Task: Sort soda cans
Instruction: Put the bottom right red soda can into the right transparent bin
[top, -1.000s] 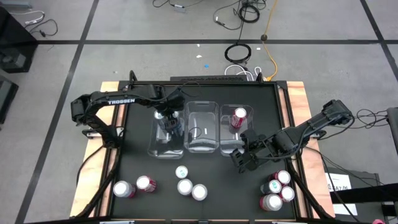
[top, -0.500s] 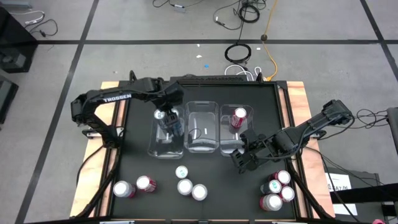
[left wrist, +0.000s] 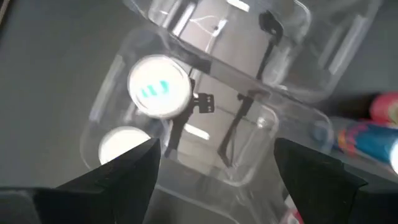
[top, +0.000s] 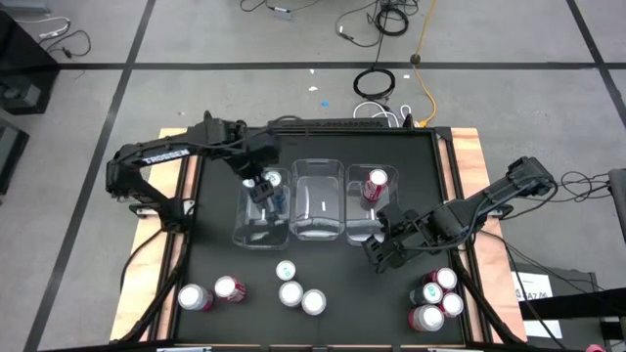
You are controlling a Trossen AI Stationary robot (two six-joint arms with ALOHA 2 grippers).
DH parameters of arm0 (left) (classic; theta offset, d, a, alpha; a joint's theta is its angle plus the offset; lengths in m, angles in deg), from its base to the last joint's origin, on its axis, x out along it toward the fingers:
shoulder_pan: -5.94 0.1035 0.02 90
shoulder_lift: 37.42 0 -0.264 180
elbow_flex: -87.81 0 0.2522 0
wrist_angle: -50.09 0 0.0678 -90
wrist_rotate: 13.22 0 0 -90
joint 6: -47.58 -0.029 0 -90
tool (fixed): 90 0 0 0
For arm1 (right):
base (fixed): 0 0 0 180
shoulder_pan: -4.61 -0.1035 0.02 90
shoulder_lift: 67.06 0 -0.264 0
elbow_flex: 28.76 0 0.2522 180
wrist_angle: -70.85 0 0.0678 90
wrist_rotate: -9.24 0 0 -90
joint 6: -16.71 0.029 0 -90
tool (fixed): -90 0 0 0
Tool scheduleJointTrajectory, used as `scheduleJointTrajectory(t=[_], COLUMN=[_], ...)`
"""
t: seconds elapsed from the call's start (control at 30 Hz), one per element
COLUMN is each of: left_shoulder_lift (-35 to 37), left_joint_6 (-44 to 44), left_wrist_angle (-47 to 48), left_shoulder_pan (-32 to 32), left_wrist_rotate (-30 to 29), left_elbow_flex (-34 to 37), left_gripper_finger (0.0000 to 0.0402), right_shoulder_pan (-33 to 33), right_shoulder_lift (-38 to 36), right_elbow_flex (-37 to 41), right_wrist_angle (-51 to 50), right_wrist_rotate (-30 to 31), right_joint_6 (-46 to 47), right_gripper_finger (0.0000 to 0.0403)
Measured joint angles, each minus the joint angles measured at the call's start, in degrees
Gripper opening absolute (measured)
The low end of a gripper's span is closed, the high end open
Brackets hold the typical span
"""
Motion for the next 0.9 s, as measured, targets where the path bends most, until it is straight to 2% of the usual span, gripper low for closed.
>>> scheduleJointTrajectory(t=[0.2, 0.4, 0.47, 0.73, 0.9], left_shoulder_lift=[5.67, 12.17, 14.04, 21.21, 24.26], left_joint_6=[7.41, 15.23, 17.88, 28.24, 32.21], left_wrist_angle=[-2.69, -8.32, -8.98, -22.24, -24.54], left_shoulder_pan=[-8.4, -15.5, -17.45, -24.63, -27.24], left_wrist_rotate=[-1.5, -3.43, -3.54, -4.69, -6.03], left_elbow_flex=[1.1, 8.7, 11.81, 25.9, 30.43], left_gripper_finger=[0.0325, 0.0325, 0.0325, 0.0325, 0.0325], right_shoulder_pan=[0.0, 0.0, -0.15, -4.18, -7.89], right_shoulder_lift=[0.0, 0.0, 0.0, -0.02, -0.02], right_elbow_flex=[0.0, 0.0, 0.0, 0.01, 0.0], right_wrist_angle=[1.51, 0.95, -0.87, -9.53, -12.8], right_wrist_rotate=[0.48, -0.15, -2.15, -8.49, -12.37], right_joint_6=[-2.7, -4.75, -4.27, 3.14, 8.9], right_gripper_finger=[0.0354, 0.0354, 0.0354, 0.0354, 0.0353])
